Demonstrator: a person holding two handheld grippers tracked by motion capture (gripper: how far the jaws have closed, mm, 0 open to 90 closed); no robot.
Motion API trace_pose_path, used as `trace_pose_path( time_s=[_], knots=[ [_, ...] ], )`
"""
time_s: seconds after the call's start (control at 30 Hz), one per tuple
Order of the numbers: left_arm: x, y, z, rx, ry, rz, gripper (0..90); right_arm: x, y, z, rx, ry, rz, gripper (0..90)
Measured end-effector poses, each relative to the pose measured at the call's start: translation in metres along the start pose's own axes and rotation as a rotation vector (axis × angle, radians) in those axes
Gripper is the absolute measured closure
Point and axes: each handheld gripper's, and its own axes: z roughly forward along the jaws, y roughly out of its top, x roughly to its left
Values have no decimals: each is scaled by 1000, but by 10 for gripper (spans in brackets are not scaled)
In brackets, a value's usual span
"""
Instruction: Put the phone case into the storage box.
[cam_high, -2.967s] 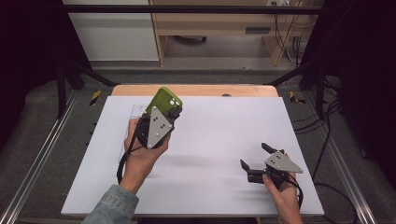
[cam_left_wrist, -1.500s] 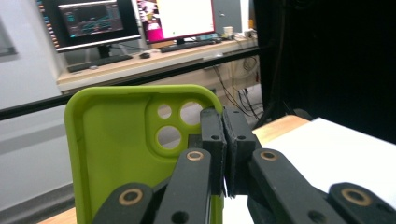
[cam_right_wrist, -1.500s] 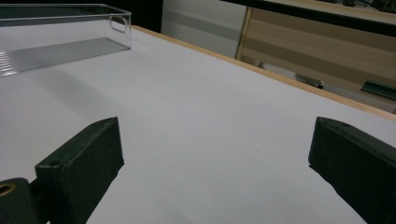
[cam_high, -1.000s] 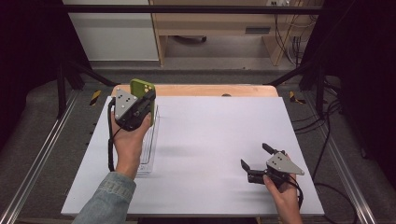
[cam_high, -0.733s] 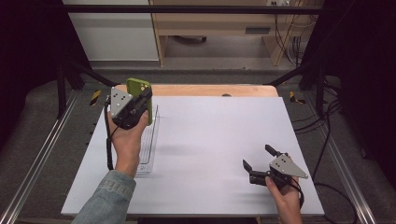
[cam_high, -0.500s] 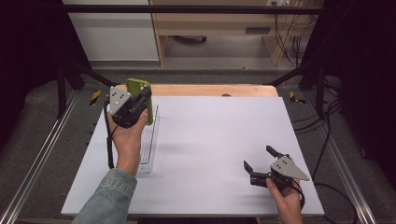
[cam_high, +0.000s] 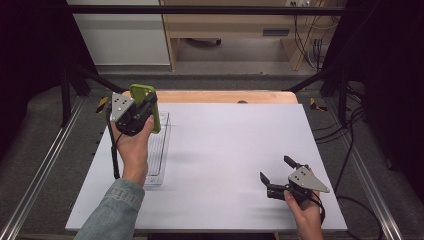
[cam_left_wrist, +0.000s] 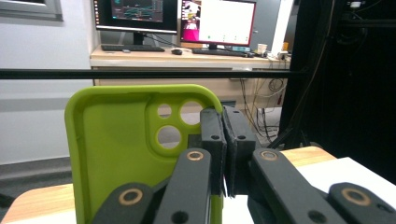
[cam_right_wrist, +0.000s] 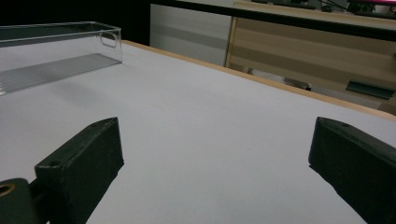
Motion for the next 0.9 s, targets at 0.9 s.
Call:
trace_pose_path(
  time_s=[0.9],
  knots=[
    [24,-23,27,40,59,-64,877,0,-1,2,11,13,-6,33]
  ],
)
